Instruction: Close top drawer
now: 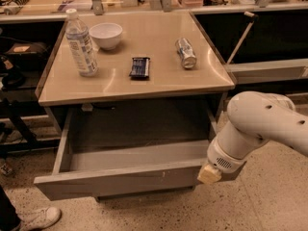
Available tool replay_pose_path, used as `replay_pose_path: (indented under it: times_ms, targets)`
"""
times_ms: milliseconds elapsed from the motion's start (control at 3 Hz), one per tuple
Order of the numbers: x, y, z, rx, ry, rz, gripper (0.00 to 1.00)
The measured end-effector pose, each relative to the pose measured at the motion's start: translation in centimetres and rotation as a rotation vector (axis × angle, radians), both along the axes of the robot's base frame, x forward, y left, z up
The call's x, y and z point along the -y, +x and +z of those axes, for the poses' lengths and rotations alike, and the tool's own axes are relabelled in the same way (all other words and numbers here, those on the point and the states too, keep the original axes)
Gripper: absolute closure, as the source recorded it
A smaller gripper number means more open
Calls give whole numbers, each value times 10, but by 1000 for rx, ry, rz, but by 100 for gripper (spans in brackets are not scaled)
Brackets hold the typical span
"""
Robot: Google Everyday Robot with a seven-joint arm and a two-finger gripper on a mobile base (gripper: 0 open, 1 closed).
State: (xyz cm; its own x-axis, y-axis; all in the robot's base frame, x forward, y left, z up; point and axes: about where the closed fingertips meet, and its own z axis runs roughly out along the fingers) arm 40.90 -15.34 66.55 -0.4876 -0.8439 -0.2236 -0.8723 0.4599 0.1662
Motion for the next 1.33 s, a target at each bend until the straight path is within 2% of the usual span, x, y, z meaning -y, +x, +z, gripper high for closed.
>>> replay_pose_path:
  times_ms: [333, 1333]
  targets:
    - [0, 0, 0, 0, 0, 0, 83]
    - [0, 0, 0, 0, 0, 0, 13]
